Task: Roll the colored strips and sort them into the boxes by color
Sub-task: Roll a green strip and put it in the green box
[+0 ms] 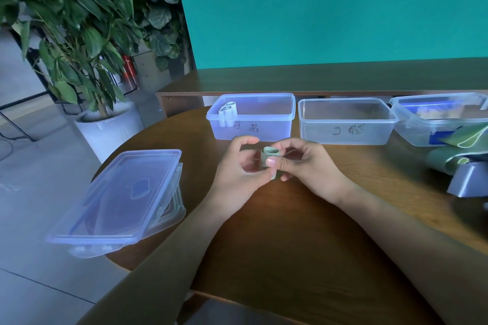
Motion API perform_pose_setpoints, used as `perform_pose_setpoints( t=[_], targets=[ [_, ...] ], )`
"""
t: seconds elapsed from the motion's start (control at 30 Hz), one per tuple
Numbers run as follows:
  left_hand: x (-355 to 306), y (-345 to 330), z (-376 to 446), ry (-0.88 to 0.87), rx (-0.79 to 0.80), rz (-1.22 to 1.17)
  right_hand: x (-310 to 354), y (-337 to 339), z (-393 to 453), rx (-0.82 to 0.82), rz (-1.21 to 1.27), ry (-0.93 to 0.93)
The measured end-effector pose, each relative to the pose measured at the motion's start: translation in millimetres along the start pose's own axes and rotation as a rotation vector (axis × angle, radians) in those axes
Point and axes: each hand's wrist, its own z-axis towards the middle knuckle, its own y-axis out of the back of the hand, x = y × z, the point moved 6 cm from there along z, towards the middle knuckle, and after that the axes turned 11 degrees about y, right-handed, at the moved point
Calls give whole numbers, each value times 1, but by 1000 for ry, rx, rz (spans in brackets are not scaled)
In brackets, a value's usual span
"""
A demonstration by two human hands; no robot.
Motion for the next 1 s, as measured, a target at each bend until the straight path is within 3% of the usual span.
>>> perform_pose_setpoints(
  t=[0.23,0.63,0.73,1.0],
  targets=[
    [-3,2,-6,23,49,0,10,5,-9,58,100,-123],
    [-71,33,17,-169,-28,-10,71,14,55,96,204,-195],
    [-84,46,33,-182,-31,35,79,11,80,135,165,-177],
    [-91,41,93,-188,-43,105,71,41,125,59,-12,-123]
  ],
)
